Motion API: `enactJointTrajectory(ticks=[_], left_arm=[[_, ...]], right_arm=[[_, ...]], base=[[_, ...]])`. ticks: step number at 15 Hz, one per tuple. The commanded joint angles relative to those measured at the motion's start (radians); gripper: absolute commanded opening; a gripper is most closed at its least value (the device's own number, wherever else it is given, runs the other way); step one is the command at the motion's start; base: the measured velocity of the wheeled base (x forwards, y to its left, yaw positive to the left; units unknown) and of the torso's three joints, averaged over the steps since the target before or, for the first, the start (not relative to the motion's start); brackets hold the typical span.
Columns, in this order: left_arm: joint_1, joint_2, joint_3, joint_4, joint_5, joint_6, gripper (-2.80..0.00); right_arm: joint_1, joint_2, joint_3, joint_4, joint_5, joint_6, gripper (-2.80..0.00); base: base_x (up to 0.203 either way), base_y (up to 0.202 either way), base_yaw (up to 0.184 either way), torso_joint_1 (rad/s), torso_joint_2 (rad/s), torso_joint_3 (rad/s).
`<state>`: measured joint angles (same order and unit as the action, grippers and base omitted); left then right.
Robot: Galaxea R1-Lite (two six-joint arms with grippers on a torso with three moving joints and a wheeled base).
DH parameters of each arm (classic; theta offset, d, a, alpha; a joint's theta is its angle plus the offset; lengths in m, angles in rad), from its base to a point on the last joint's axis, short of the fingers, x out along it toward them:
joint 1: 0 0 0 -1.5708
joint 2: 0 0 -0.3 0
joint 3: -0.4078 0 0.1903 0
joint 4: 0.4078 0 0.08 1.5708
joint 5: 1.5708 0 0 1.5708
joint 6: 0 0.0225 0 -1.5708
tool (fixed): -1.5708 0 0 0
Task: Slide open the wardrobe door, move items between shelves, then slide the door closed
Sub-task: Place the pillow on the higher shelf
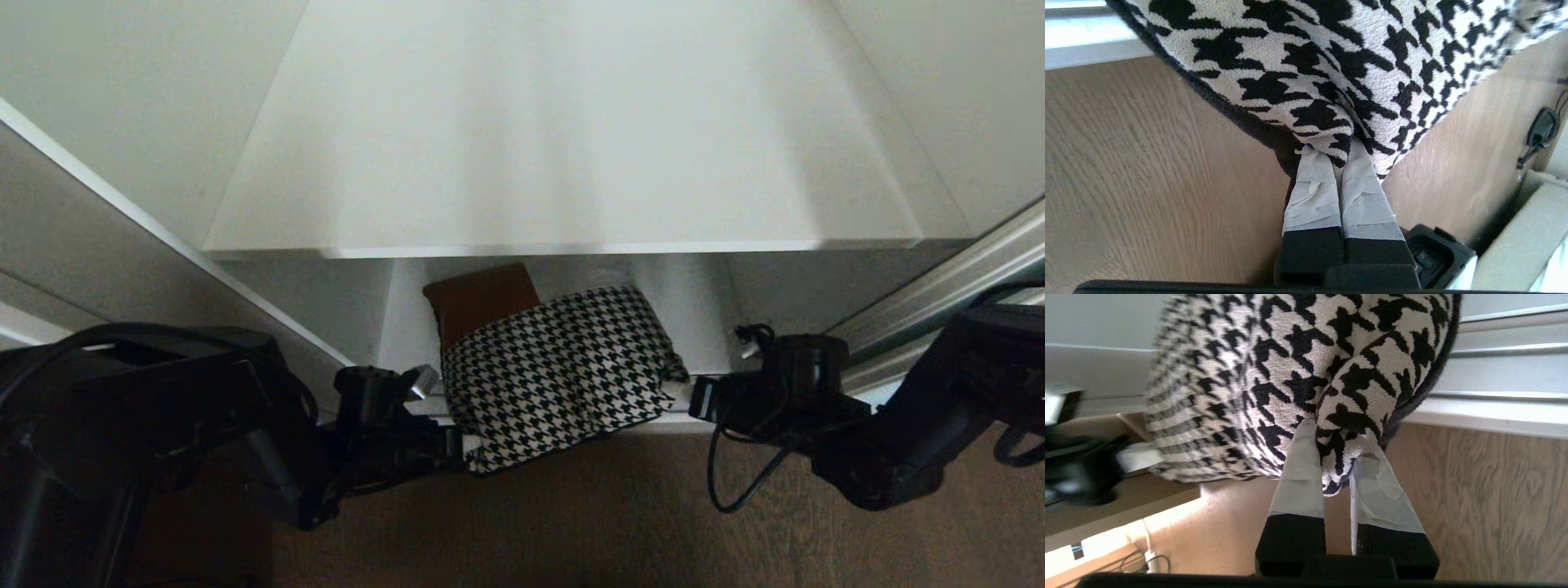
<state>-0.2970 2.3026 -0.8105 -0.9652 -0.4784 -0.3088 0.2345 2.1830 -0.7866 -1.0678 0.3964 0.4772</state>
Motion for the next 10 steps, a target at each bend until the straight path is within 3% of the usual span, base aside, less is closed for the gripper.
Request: enactJointTrajectory(ticks=[1, 5, 8, 10], left_arm=[[-0.020, -0.020, 0.011, -0.006, 0.024, -0.003, -2.80], [-0.078, -0.064, 0.022, 0.000, 0.134, -0.005, -2.80], [-0.085, -0.123, 0.044, -0.006, 0.141, -0.041, -2.80], [-0.085, -0.127, 0.045, -0.009, 0.144, -0.059, -2.80]], right_arm=[[0.020, -0.082, 0.085, -0.035, 0.003, 0.008, -2.80], [0.056, -0.125, 0.123, -0.099, -0.001, 0.097, -2.80], [0.071, -0.123, 0.192, -0.149, 0.002, 0.110, -2.80], [0.076, -0.103, 0.249, -0.280, 0.003, 0.108, -2.80]], base=[[0.000, 0.000, 0.000, 0.000, 0.00, 0.000], [0.000, 0.000, 0.000, 0.000, 0.00, 0.000], [0.000, 0.000, 0.000, 0.000, 0.00, 0.000], [0.000, 0.000, 0.000, 0.000, 0.00, 0.000]])
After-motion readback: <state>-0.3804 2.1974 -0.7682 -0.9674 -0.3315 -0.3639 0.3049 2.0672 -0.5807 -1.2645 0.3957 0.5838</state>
